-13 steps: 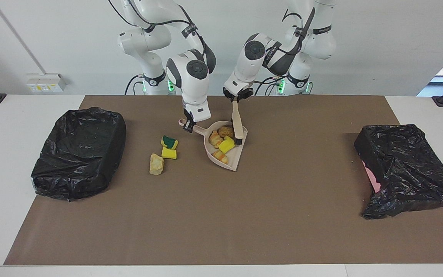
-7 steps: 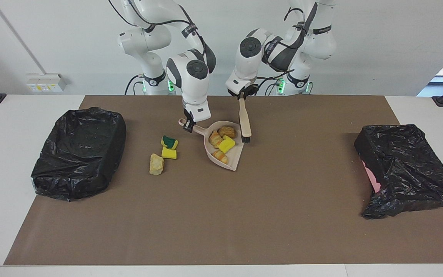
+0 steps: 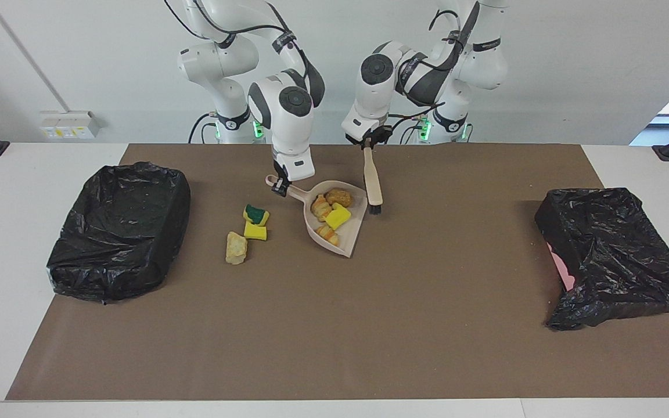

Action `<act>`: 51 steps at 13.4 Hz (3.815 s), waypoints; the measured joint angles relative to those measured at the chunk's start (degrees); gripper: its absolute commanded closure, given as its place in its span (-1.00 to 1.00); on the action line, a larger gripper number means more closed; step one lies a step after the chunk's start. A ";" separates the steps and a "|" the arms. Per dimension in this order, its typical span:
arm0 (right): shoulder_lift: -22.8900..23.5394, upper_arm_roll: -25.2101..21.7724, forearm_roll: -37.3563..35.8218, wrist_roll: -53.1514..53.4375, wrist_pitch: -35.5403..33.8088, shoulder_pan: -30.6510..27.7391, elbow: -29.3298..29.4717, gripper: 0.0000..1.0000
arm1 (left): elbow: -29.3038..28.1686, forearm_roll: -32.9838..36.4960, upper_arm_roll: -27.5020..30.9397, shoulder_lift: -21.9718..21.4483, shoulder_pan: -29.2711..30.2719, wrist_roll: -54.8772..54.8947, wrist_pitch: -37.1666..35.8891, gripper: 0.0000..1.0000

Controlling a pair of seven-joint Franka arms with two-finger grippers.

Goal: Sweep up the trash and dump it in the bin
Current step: 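Carry the dustpan with the right gripper over the nearer black bag, then tip the dustpan with the right gripper to dump trash into bag, then return the dustpan to the table center with the right gripper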

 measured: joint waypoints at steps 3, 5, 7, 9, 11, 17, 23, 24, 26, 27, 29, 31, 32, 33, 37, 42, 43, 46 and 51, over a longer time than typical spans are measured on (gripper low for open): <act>-4.37 -0.46 -0.17 -6.54 -2.96 -5.86 0.80 1.00 | -2.59 0.00 -0.07 -0.31 -5.14 -6.30 4.76 1.00; -7.37 -2.00 -0.23 -12.42 -6.89 -12.15 3.70 1.00 | -3.53 0.00 -0.32 -0.30 -8.23 -9.20 6.64 1.00; -8.90 -5.04 -0.27 -20.44 -11.72 -18.20 8.01 1.00 | -3.74 0.00 -0.40 -0.29 -8.60 -9.46 6.81 1.00; -8.93 -9.42 -0.31 -30.92 -12.71 -24.72 10.02 1.00 | -4.13 0.00 -0.38 0.04 -8.89 -9.40 6.99 1.00; -8.27 -15.06 -1.06 -39.90 -12.10 -29.23 11.35 1.00 | -4.48 -0.44 -0.39 0.55 -9.20 -9.40 7.33 1.00; -3.42 -18.22 -20.29 -45.34 -1.26 -31.71 12.26 1.00 | -5.59 -1.42 -0.45 2.37 -9.90 -9.21 10.33 0.68; -1.19 -17.18 -41.68 -48.71 0.74 -25.86 11.84 1.00 | -5.06 -1.48 -0.03 2.74 -10.05 -7.87 10.90 -1.00; -1.00 -17.11 -44.10 -48.71 0.74 -24.71 11.74 1.00 | -4.24 -1.46 0.32 2.72 -9.80 -6.62 10.91 -1.00; -0.86 -17.08 -47.21 -48.71 0.73 -23.40 11.74 1.00 | -1.07 0.46 0.87 2.70 -7.30 -3.63 10.23 -1.00; -0.90 -17.08 -48.33 -48.71 0.73 -23.34 11.79 1.00 | 1.47 2.38 1.11 2.68 -5.02 -2.00 8.82 -1.00; -1.45 -17.03 -49.68 -48.76 0.03 -22.89 12.29 1.00 | 6.58 4.37 1.46 2.61 -0.49 2.08 6.49 -1.00; -3.47 -16.19 -49.74 -48.57 -5.24 -20.78 13.70 1.00 | 12.07 6.19 1.68 2.45 4.93 7.24 2.64 -1.00; -4.79 -14.95 -49.48 -47.48 -8.71 -19.80 14.69 1.00 | 15.13 6.79 1.76 2.32 7.82 10.34 -0.26 -1.00; -6.08 -12.97 -48.22 -44.90 -12.33 -19.34 15.80 1.00 | 18.37 7.12 1.82 2.23 10.81 13.79 -3.43 -1.00; -8.15 -4.00 -31.17 -24.91 -23.43 -18.84 18.33 1.00 | 27.83 12.35 2.00 2.10 20.00 24.70 -8.83 -1.00; -5.25 2.33 -7.75 13.95 -22.55 -16.63 18.45 1.00 | 38.27 12.84 2.11 2.09 29.00 34.87 -16.74 -1.00; -4.12 3.28 -5.22 21.86 -21.44 -14.76 18.81 1.00 | 40.22 12.77 2.17 2.08 30.49 35.70 -19.47 -1.00; 1.15 3.98 0.71 44.76 -16.00 -7.92 20.17 1.00 | 42.84 12.71 2.34 2.12 32.47 36.36 -25.46 -1.00; 21.68 4.00 1.39 72.84 -6.46 4.57 32.38 1.00 | 48.36 12.59 3.39 5.47 34.60 39.02 -29.32 -1.00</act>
